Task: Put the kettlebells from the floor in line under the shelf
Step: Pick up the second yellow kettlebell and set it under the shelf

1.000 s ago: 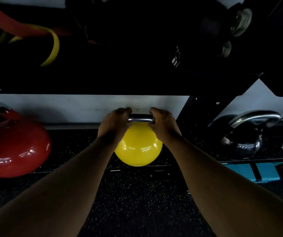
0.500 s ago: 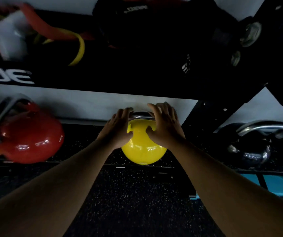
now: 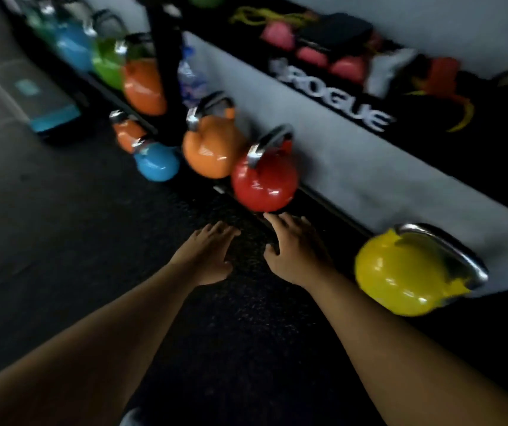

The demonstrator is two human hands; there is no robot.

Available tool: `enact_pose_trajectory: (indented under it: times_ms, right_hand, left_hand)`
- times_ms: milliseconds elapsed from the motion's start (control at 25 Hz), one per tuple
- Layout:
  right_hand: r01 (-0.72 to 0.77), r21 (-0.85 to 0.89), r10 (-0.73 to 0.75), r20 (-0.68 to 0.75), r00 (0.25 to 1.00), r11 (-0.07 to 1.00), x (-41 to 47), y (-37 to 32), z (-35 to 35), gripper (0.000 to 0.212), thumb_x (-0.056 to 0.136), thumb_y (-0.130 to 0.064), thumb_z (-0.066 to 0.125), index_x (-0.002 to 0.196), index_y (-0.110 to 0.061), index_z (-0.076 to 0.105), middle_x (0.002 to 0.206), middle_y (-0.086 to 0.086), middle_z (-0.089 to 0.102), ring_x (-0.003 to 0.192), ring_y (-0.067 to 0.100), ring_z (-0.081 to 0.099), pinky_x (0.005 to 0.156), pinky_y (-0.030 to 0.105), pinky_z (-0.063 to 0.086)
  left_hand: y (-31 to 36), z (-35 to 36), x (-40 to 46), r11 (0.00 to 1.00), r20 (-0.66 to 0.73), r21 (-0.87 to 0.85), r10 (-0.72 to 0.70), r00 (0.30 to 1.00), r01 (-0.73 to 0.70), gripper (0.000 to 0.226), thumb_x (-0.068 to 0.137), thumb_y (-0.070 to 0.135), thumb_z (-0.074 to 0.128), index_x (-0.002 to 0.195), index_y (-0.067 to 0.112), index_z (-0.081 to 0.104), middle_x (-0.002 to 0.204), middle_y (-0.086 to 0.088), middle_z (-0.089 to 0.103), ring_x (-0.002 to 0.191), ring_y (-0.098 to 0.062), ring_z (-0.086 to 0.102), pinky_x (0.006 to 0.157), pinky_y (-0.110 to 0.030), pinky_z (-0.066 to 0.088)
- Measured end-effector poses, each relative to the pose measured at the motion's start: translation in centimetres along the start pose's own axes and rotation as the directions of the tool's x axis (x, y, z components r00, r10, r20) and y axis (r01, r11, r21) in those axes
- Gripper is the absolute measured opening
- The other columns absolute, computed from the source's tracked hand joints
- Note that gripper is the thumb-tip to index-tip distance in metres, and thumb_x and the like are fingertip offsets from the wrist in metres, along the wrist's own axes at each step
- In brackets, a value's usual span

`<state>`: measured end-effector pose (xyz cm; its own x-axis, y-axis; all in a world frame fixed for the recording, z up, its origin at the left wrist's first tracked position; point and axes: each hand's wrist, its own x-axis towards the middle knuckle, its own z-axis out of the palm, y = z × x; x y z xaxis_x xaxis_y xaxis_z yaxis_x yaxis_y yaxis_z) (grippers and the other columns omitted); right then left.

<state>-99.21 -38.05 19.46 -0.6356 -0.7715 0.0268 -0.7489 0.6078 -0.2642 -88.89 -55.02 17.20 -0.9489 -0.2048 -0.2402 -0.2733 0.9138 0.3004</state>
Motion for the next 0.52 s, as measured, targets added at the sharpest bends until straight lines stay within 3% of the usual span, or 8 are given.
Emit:
enact_pose_trajectory:
  times_ms: [200,400,520]
  right_hand:
    - [0.256,0.098,-0.273,0.24,0.932,0.962,1.1,-18.1,7.4,0.065,0.085,-0.037,0.053,0.145,-0.019,0.035,0.133,0.004,0.052,0.123,0.026,0.048,0.109,0.045,0.033]
    - [0.444,0.139,-0.458,0.429,0.779,0.885,-1.3,-36.5,15.0,0.053,0.089,-0.04,0.054,0.138,-0.026,0.041,0.132,0.002,0.052,0.119,0.025,0.048,0.102,0.044,0.04]
    - [0.494,0.138,-0.487,0.522,0.7,0.858,-3.6,-45.4,19.2,0.046,0.09,-0.041,0.053,0.133,-0.028,0.045,0.128,0.002,0.053,0.117,0.025,0.049,0.1,0.044,0.04]
  left_hand:
    - [-15.0,0.7,-15.4,0.952,0.03,-0.023,-0.303,0.952,0.304,0.074,0.085,0.03,0.067,0.148,0.026,0.03,0.152,-0.005,0.034,0.137,-0.027,0.034,0.11,-0.044,0.032]
    - [-28.6,2.7,-33.6,0.825,0.077,-0.079,-0.555,0.829,0.559,0.065,0.082,0.024,0.067,0.141,0.028,0.041,0.147,-0.006,0.038,0.134,-0.029,0.036,0.108,-0.049,0.035]
    - [-34.3,4.9,-44.3,0.728,0.083,-0.105,-0.672,0.736,0.677,0.062,0.08,0.027,0.065,0.138,0.029,0.043,0.141,-0.005,0.043,0.129,-0.03,0.04,0.103,-0.047,0.037]
